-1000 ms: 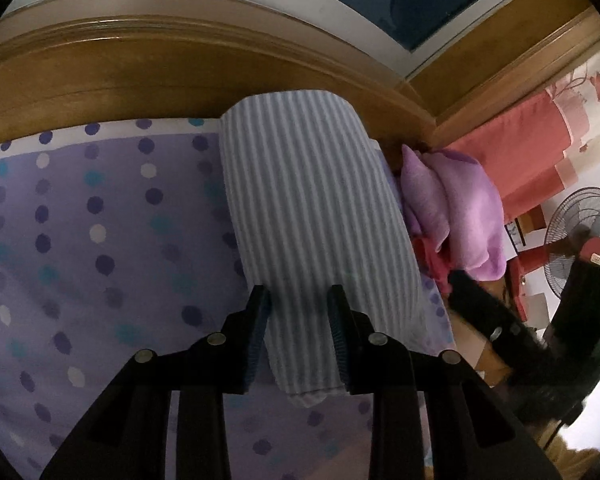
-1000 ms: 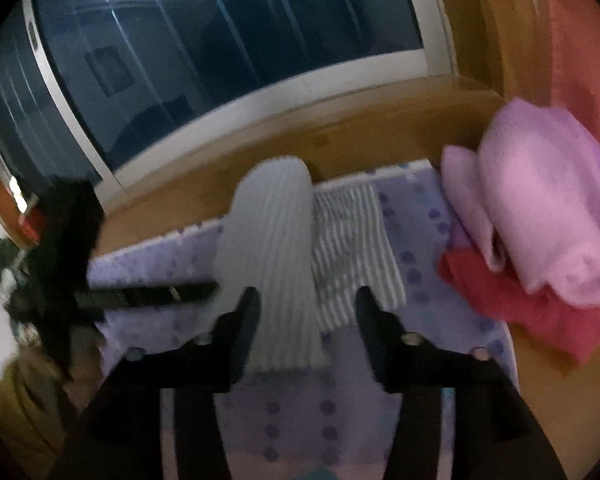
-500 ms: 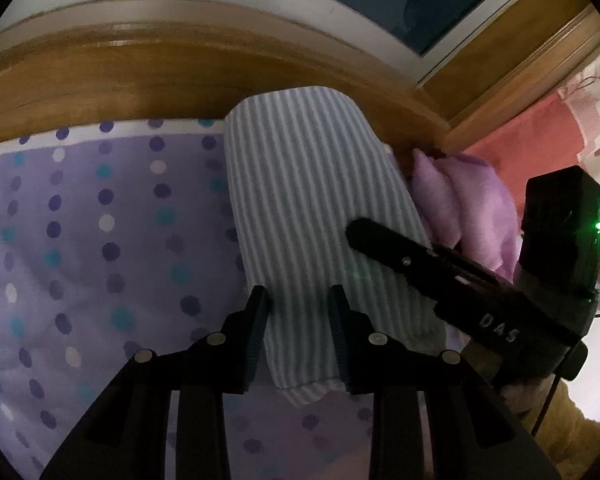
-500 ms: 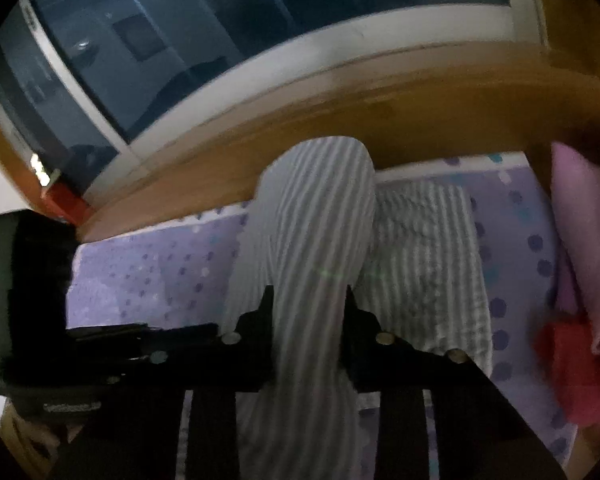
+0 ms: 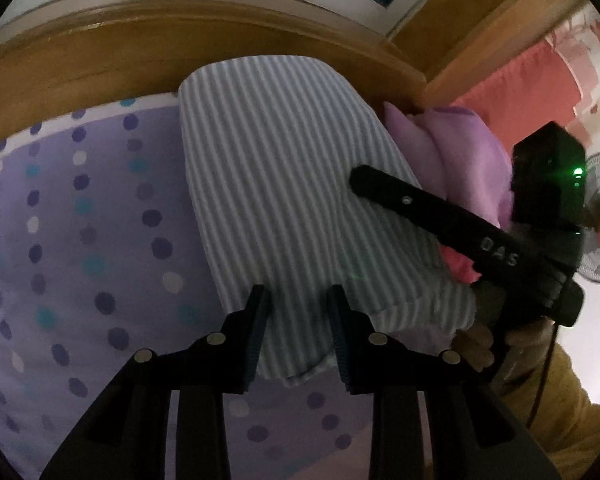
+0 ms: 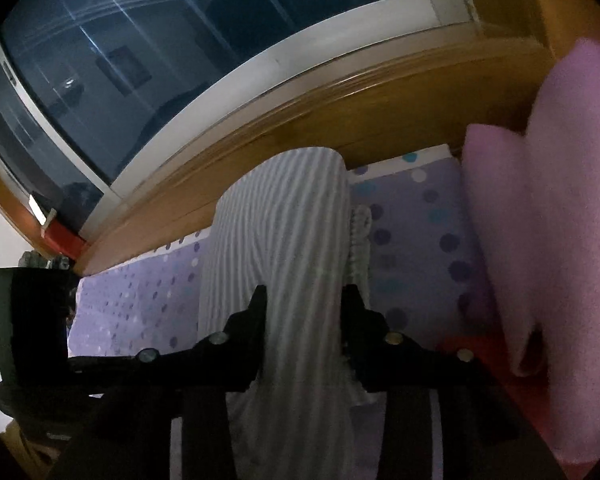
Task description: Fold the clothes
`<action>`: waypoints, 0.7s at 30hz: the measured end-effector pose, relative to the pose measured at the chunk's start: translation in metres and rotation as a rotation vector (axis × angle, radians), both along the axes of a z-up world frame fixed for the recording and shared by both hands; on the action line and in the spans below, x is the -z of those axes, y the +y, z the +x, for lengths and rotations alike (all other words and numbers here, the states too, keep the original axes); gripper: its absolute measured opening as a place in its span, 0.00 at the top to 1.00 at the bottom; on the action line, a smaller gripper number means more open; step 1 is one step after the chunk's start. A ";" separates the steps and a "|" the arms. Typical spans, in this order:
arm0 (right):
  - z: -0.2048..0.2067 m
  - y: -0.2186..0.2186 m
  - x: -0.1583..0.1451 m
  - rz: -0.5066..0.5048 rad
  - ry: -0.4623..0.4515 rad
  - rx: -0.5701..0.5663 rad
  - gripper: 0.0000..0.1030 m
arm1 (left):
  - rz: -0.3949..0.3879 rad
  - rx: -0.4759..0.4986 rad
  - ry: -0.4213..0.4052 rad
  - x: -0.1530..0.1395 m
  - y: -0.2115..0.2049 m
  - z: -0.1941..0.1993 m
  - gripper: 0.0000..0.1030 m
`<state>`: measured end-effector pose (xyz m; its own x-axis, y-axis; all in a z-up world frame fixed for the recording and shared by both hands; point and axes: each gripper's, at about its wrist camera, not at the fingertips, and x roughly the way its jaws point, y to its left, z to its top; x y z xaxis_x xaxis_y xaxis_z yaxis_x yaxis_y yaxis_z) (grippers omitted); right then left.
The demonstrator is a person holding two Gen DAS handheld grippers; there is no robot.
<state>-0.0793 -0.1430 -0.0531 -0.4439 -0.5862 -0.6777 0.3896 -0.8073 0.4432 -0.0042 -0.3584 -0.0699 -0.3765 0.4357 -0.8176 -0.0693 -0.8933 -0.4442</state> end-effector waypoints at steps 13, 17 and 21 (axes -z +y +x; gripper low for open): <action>0.094 -0.016 -0.050 0.212 0.283 -0.058 0.62 | -0.060 0.076 0.015 -0.011 0.015 -0.008 0.71; 0.086 -0.016 -0.010 0.283 0.183 -0.041 0.62 | -0.050 0.084 -0.001 -0.002 0.013 -0.013 0.69; 0.075 0.000 0.011 0.246 0.076 0.019 0.62 | -0.013 0.071 -0.021 0.002 0.006 -0.011 0.69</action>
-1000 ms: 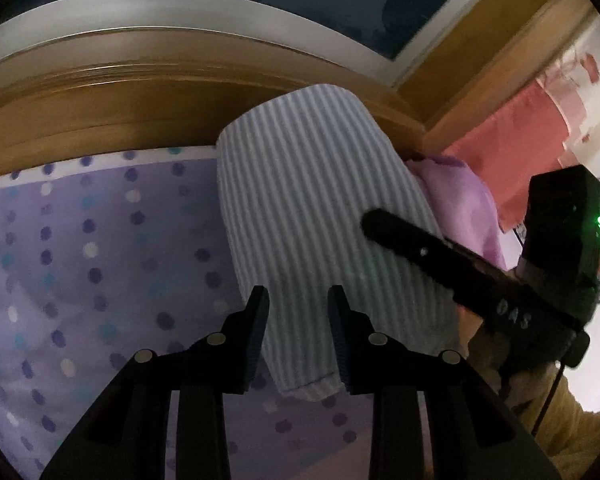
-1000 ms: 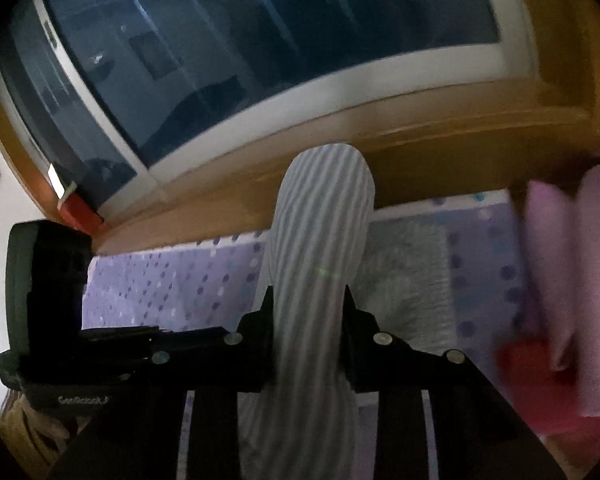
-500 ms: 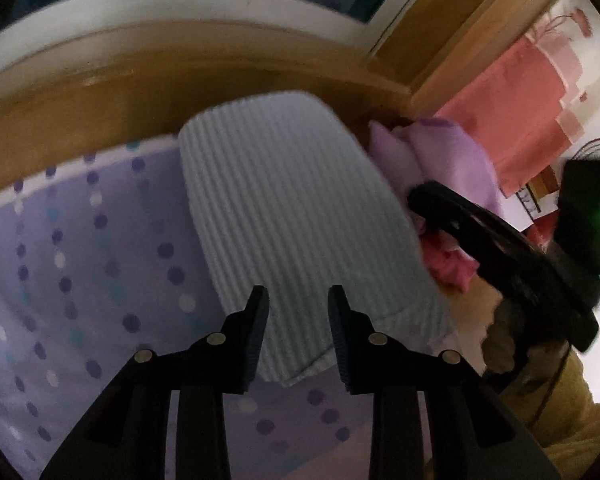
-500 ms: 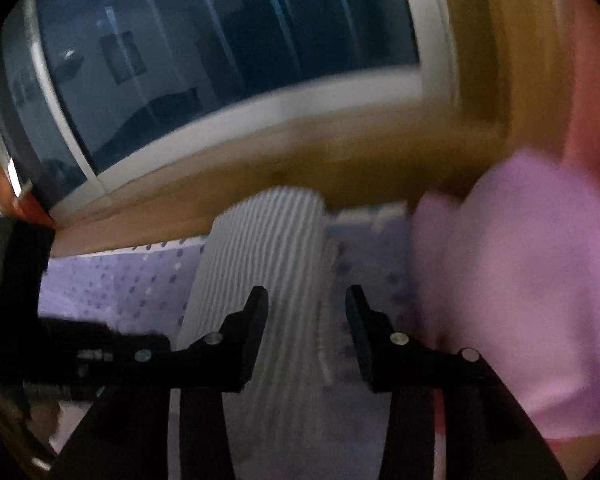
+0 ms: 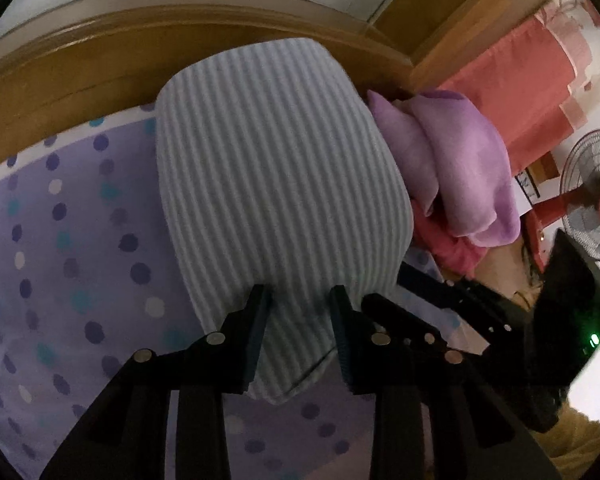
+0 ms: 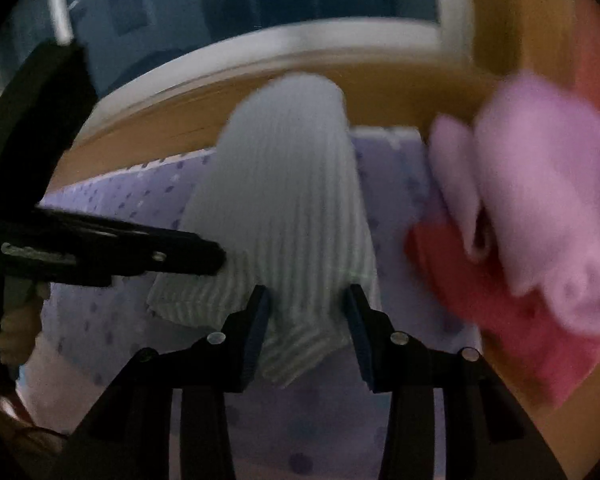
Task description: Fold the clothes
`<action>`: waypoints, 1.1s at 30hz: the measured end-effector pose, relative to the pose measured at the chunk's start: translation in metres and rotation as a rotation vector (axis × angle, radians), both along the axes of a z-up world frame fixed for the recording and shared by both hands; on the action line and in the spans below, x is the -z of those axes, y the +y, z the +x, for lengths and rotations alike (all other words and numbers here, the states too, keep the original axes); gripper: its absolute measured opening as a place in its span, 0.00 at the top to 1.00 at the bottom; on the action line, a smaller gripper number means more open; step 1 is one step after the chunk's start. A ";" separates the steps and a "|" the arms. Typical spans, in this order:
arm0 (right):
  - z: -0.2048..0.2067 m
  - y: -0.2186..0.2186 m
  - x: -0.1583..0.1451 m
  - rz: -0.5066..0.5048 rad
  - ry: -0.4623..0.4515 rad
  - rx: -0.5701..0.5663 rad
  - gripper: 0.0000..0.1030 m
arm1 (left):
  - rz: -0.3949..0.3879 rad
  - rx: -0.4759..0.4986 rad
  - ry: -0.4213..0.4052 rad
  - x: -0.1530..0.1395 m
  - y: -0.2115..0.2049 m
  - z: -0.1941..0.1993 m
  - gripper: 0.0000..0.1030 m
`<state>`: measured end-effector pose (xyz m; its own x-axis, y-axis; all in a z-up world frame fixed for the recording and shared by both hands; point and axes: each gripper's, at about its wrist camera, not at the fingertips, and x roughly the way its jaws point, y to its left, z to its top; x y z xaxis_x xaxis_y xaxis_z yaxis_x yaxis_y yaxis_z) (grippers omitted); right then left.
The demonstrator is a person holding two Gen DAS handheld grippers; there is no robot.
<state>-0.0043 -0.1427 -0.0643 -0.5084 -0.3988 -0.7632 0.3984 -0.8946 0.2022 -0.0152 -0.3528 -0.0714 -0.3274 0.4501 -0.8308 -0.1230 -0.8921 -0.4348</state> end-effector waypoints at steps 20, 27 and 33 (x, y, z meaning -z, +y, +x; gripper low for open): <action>-0.017 -0.018 -0.069 -0.037 0.055 0.093 0.24 | 0.074 0.088 0.036 -0.006 -0.053 0.009 0.60; -0.064 -0.033 -0.041 -0.008 -0.027 -0.013 0.24 | 0.055 0.036 -0.012 0.011 -0.039 0.002 0.57; -0.095 -0.024 -0.010 -0.106 -0.146 -0.068 0.24 | 0.041 -0.048 -0.042 0.019 -0.030 0.000 0.57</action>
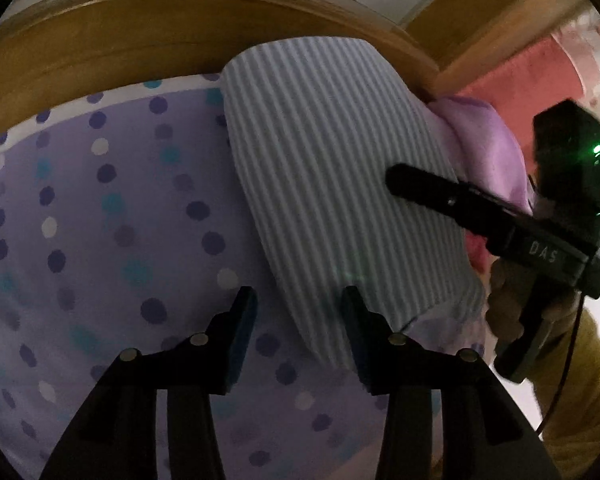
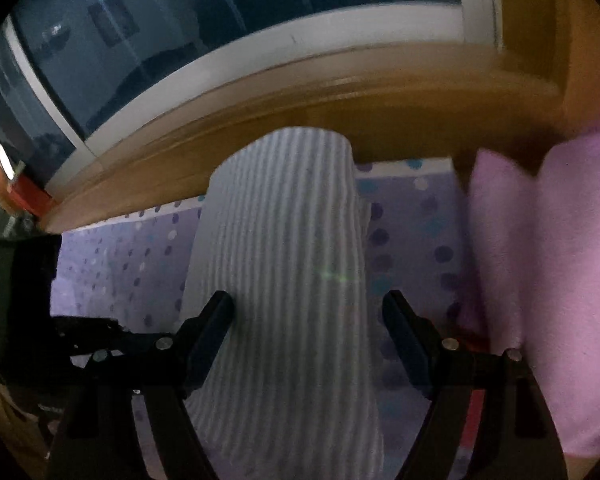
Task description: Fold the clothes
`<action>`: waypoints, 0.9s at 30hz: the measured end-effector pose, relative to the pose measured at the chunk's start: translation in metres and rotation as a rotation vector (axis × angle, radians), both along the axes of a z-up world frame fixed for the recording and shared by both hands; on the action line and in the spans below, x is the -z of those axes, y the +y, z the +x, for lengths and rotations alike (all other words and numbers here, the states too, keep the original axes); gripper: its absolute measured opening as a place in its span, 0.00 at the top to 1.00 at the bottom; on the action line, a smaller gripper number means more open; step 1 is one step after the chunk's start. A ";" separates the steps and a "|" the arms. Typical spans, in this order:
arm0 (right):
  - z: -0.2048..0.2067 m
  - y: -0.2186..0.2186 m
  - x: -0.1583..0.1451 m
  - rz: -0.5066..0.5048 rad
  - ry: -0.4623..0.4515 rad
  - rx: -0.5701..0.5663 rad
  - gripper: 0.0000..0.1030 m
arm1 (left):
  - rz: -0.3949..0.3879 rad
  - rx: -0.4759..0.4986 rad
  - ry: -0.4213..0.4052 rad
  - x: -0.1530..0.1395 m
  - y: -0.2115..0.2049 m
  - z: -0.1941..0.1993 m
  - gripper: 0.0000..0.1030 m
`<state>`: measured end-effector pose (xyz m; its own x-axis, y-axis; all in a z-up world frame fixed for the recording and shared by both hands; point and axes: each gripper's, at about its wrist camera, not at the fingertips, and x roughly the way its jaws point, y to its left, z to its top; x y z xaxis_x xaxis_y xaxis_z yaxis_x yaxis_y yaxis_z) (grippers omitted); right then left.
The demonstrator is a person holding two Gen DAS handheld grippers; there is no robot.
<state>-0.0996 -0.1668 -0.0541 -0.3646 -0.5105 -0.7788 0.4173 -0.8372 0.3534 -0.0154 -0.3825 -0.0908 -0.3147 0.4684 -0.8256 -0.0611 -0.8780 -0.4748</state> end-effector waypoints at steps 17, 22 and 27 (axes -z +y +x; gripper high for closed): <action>-0.013 0.009 0.027 -0.181 -0.031 -0.088 0.35 | 0.282 -0.236 -0.037 0.011 -0.005 -0.002 0.47; -0.006 0.012 0.023 -0.218 -0.012 -0.084 0.48 | 0.279 -0.191 0.002 0.003 0.012 -0.006 0.47; 0.006 -0.003 0.001 -0.256 0.018 -0.205 0.53 | 0.265 -0.177 0.062 -0.025 0.021 0.015 0.48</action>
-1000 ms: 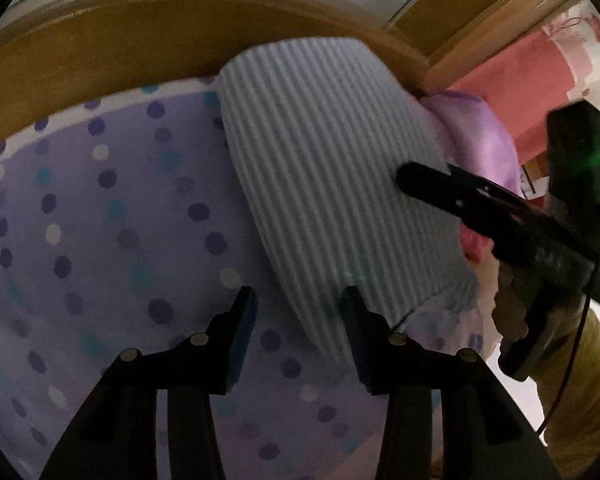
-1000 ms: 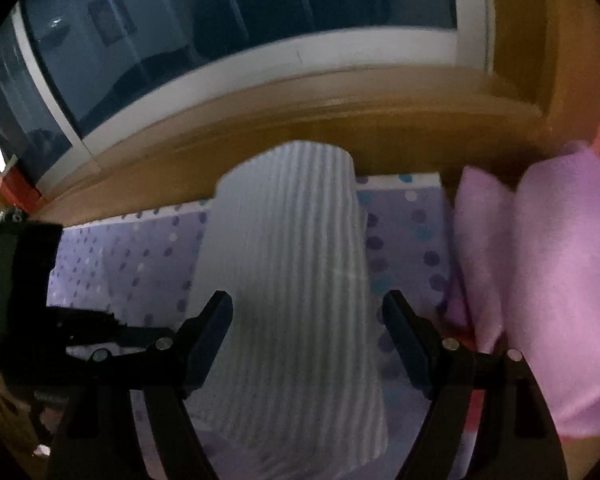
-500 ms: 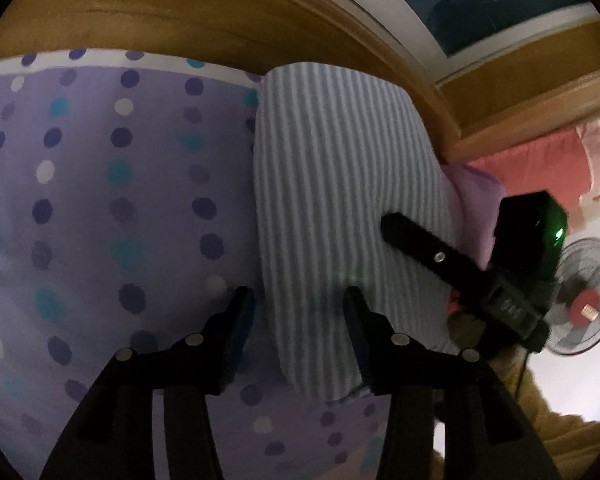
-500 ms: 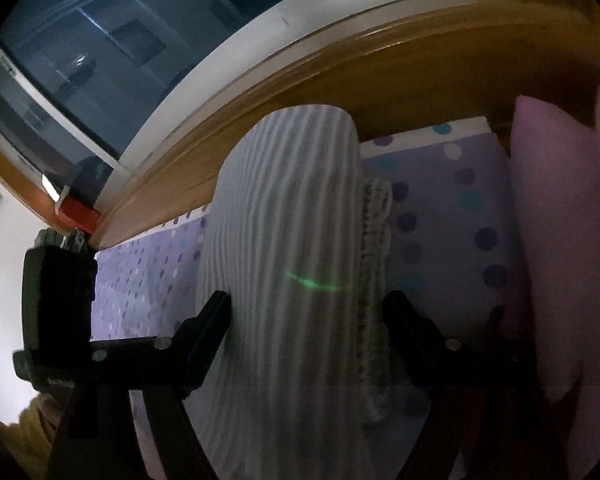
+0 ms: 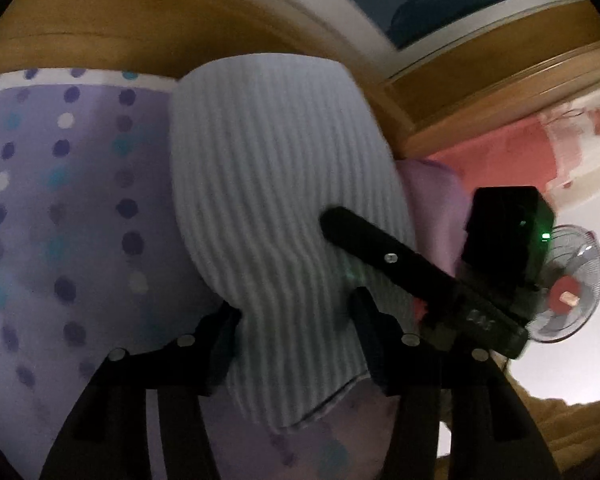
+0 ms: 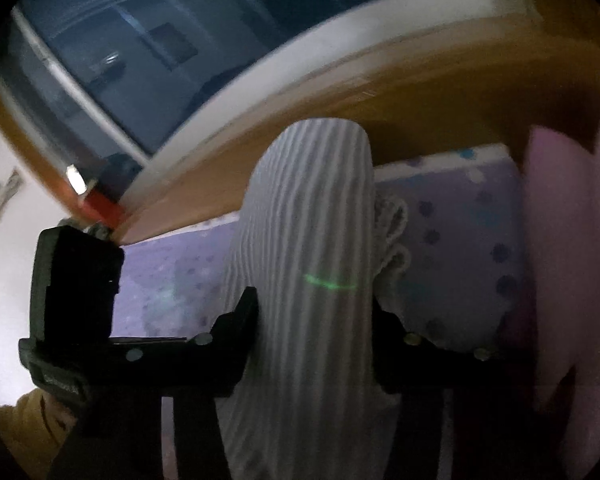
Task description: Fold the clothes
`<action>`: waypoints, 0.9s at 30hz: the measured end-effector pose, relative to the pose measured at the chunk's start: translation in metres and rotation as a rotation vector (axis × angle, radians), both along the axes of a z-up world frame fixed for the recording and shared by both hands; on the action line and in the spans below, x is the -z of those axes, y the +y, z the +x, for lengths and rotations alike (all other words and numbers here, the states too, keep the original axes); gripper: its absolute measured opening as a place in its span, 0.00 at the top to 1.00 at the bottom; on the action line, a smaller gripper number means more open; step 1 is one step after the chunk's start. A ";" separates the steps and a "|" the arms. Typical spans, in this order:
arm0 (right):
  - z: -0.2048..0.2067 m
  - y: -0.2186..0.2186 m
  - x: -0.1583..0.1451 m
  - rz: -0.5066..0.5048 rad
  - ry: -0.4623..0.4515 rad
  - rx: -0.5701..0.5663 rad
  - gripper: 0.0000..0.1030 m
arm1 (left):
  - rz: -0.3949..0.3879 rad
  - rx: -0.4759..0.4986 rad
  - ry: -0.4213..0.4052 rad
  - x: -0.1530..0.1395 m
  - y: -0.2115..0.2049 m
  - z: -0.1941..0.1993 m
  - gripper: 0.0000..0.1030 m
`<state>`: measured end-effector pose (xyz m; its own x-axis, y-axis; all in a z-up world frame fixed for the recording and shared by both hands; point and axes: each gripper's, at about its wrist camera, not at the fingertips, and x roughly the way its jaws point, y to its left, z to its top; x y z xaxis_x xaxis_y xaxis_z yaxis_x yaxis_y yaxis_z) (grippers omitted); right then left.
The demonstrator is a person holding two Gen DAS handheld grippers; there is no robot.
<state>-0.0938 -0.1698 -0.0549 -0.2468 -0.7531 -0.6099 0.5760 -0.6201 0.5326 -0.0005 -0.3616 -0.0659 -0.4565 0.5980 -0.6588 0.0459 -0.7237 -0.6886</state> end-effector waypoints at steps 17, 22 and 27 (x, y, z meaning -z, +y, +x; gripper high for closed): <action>0.125 -0.251 -0.020 0.165 0.244 -1.142 0.53 | -0.088 -0.586 -0.025 -0.017 -0.063 0.211 0.48; 0.119 -0.275 0.004 0.213 0.184 -1.154 0.45 | -0.027 -0.599 -0.043 -0.007 -0.056 0.232 0.48; 0.096 -0.243 -0.017 0.201 0.178 -1.009 0.42 | -0.057 -0.582 -0.036 -0.021 -0.053 0.236 0.48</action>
